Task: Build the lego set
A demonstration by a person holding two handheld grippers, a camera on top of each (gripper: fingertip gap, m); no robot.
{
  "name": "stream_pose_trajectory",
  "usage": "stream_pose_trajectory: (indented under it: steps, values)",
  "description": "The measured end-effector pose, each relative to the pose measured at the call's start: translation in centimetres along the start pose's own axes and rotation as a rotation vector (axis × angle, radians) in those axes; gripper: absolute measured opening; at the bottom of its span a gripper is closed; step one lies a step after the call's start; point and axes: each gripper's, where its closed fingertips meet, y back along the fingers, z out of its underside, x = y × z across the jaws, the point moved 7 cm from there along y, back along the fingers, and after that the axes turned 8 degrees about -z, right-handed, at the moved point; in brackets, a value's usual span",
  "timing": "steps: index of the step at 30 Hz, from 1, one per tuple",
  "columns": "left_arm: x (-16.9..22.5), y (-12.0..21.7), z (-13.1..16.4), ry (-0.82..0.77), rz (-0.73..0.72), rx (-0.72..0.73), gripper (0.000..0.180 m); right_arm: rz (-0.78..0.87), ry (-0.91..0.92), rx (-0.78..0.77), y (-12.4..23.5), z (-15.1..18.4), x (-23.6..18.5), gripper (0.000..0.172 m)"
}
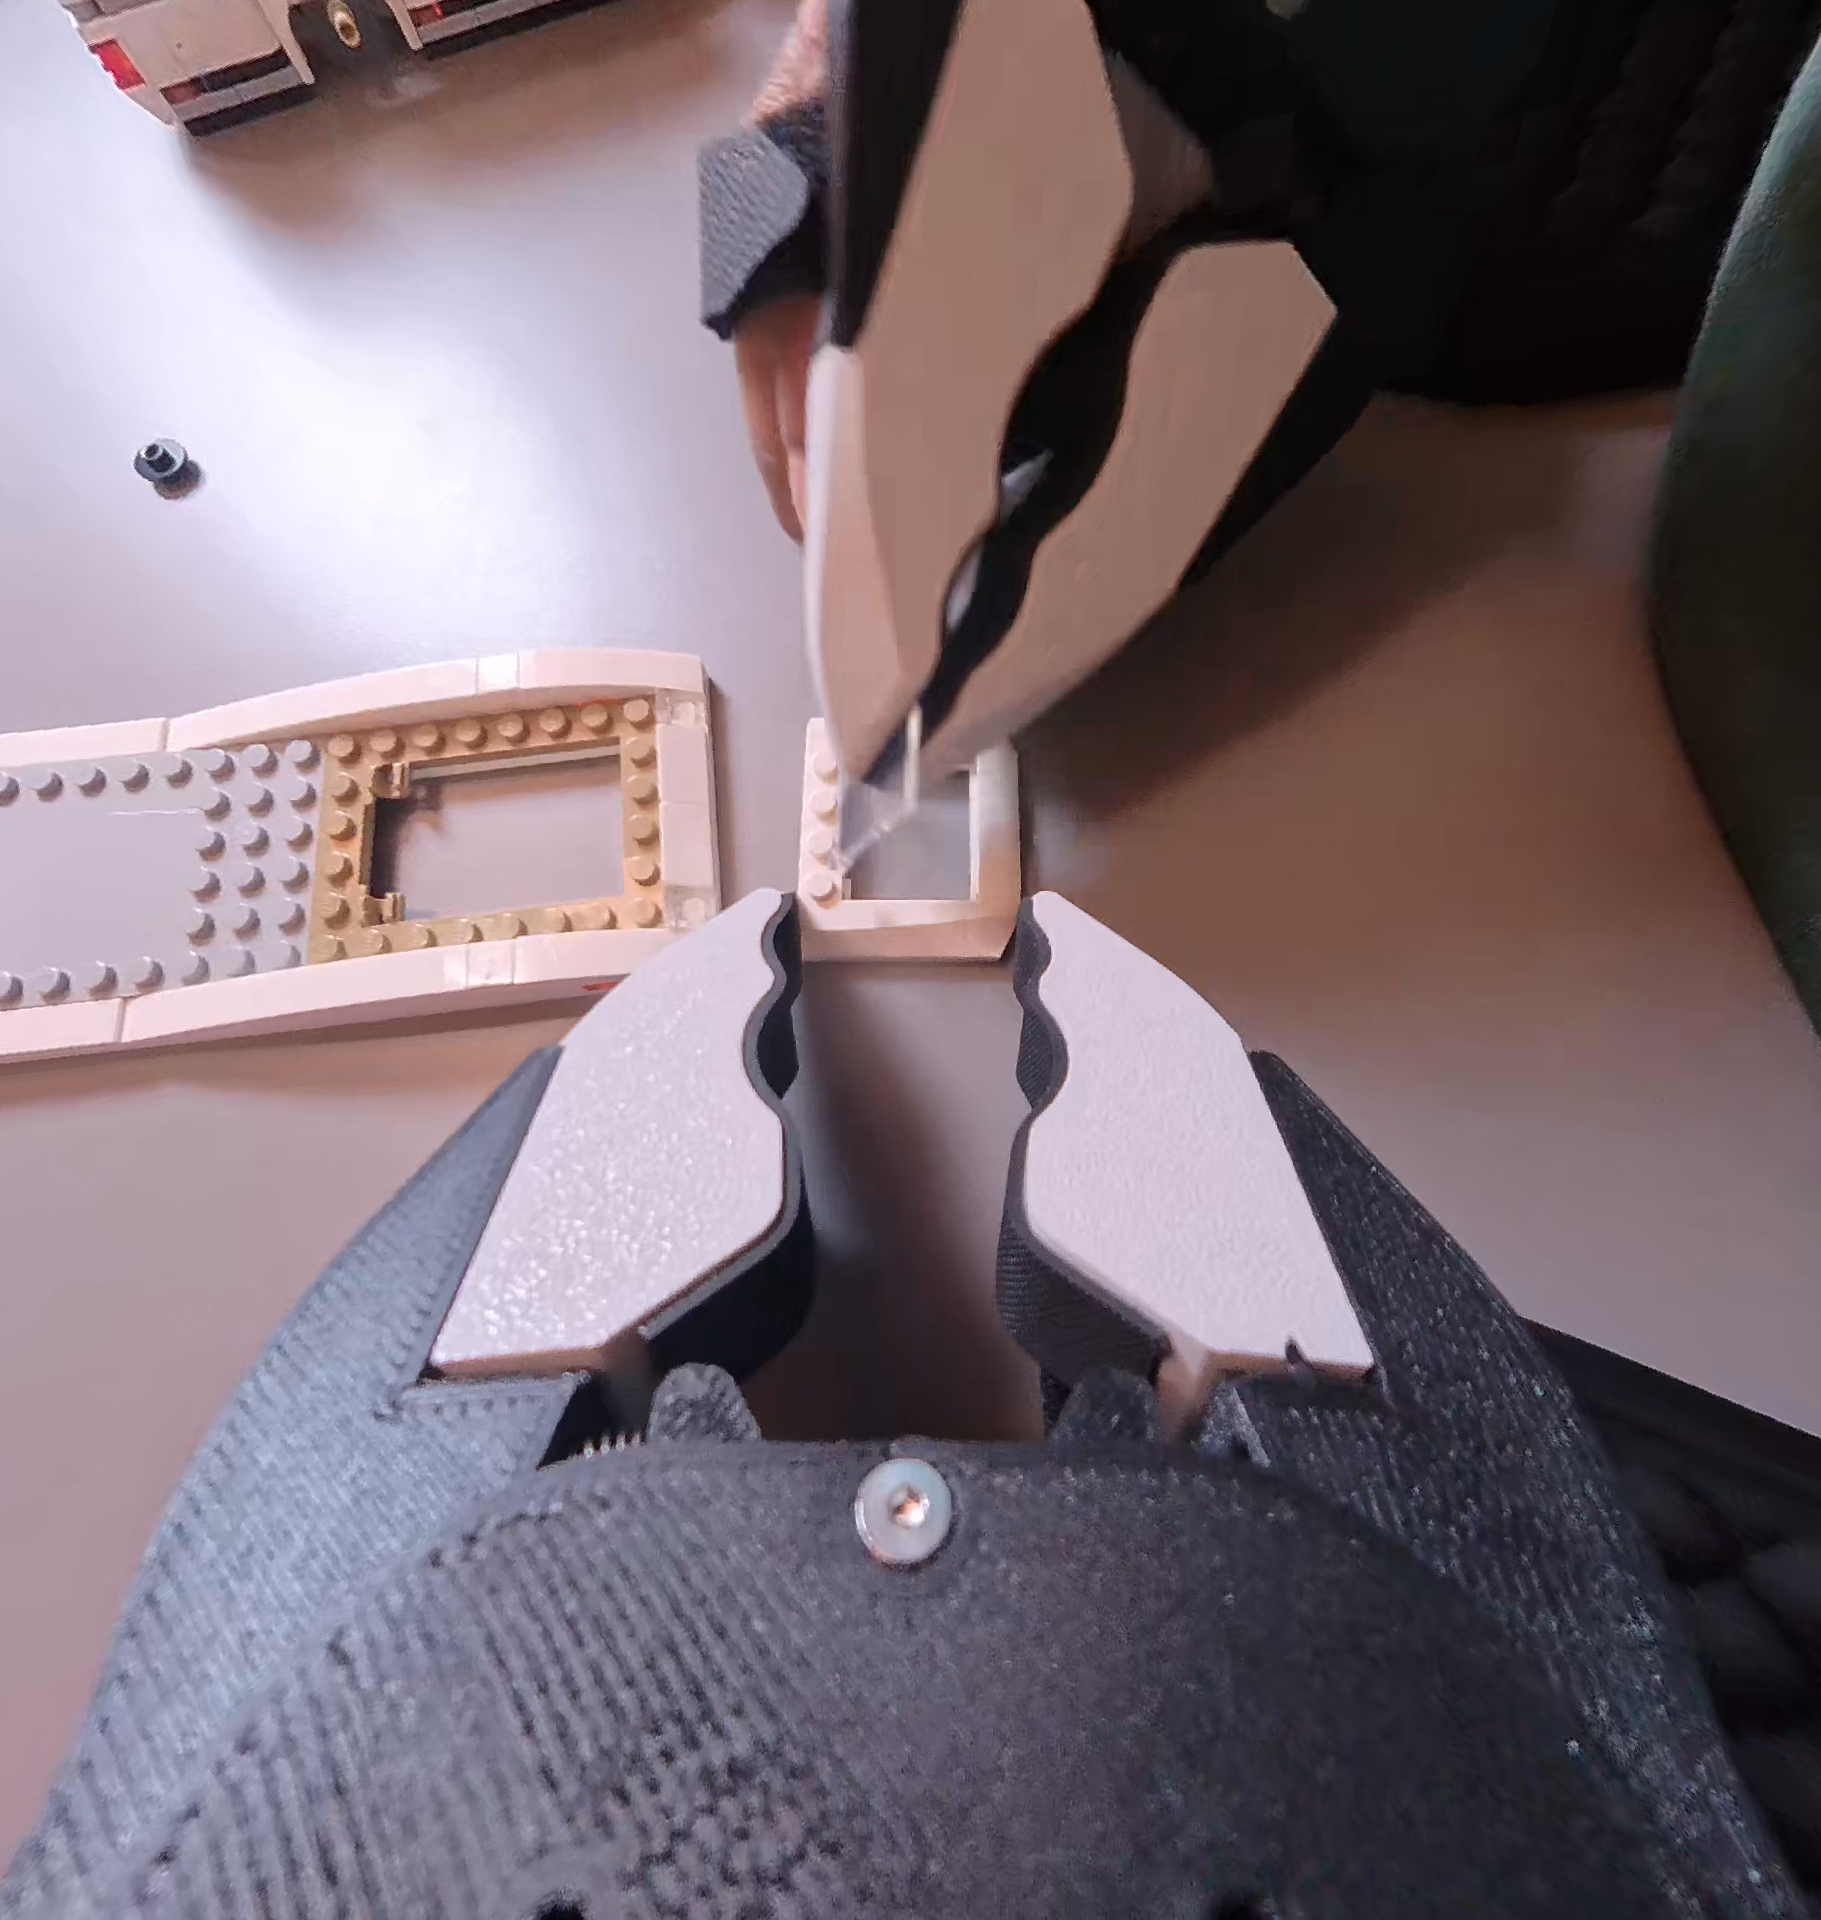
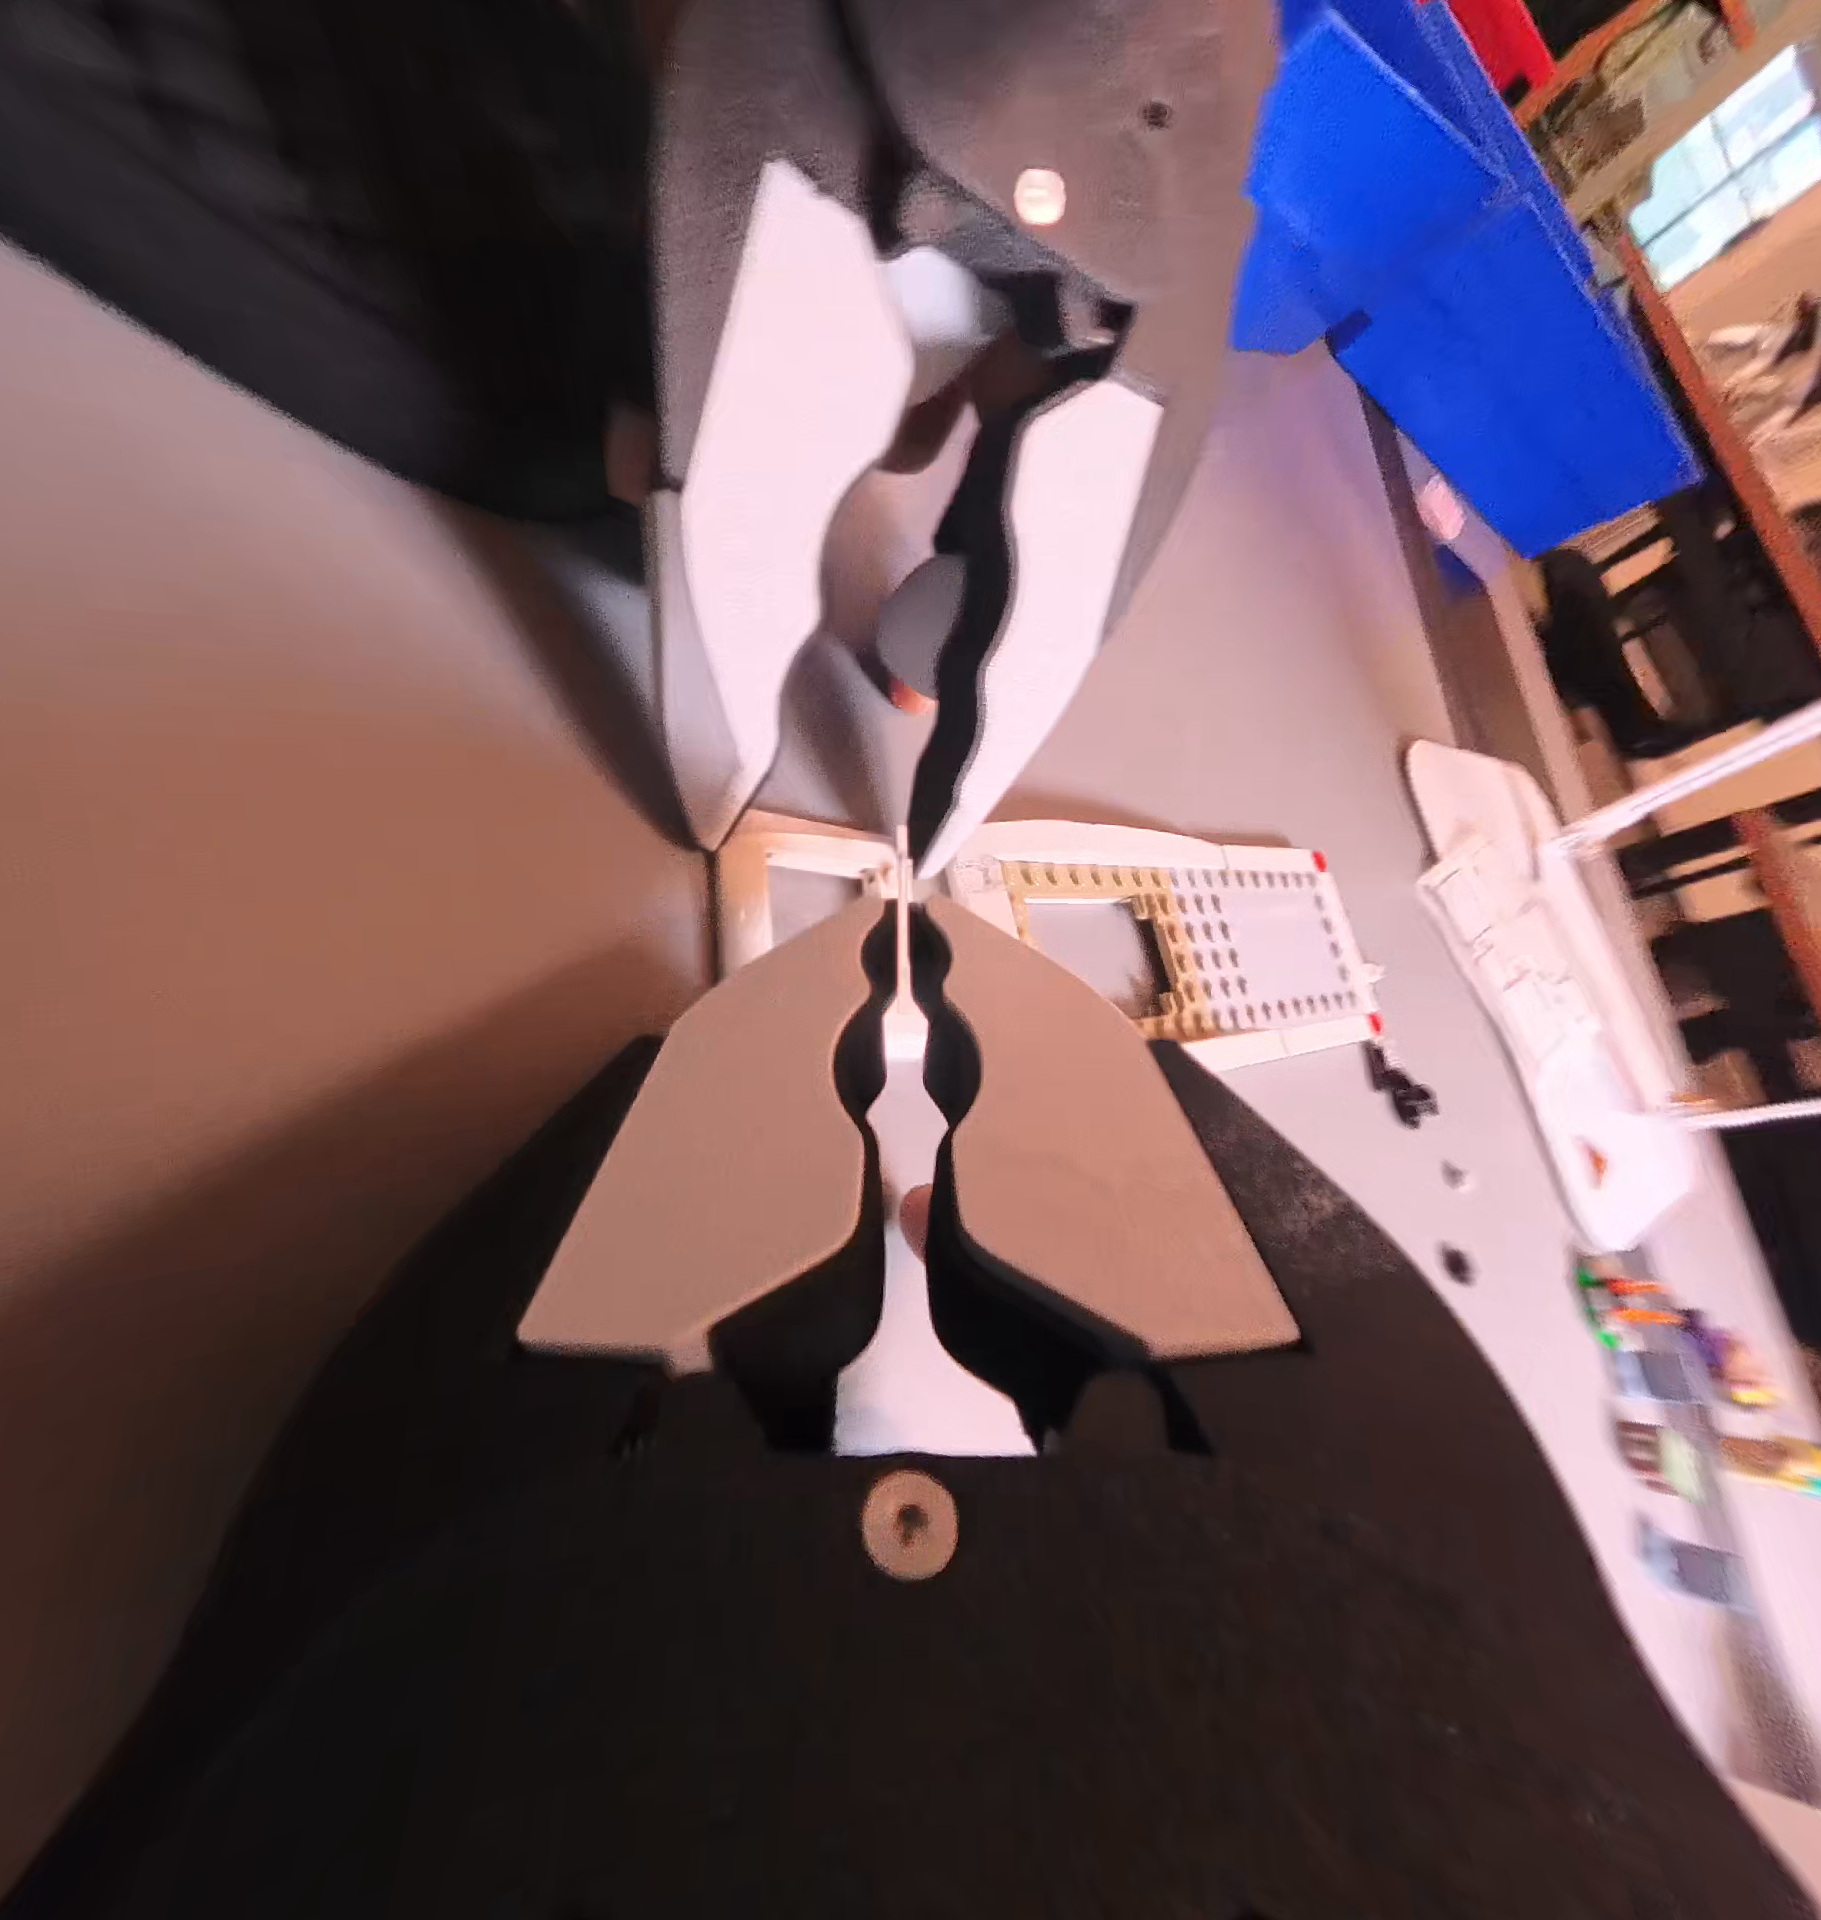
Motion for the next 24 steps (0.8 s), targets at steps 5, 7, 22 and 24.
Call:
stream_pose_trajectory:
  steps: [5, 7, 22, 24]
  values:
    - [0.01, 0.00, 0.00, 0.003, -0.004, 0.000, 0.040, -0.001, 0.075, -0.033, -0.20, -0.01, -0.56, 0.001]
    - [0.00, 0.00, -0.02, 0.002, -0.005, 0.000, 0.040, -0.004, 0.068, -0.050, -0.29, -0.05, -0.43, 0.001]
    - [0.07, -0.02, -0.08, -0.003, -0.013, -0.005, 0.040, -0.014, 0.203, -0.067, -0.79, -0.11, -0.58, 0.001]
    - [0.09, -0.02, -0.10, -0.005, -0.011, -0.006, 0.040, -0.032, 0.210, -0.016, -0.76, 0.18, -0.44, 0.001]
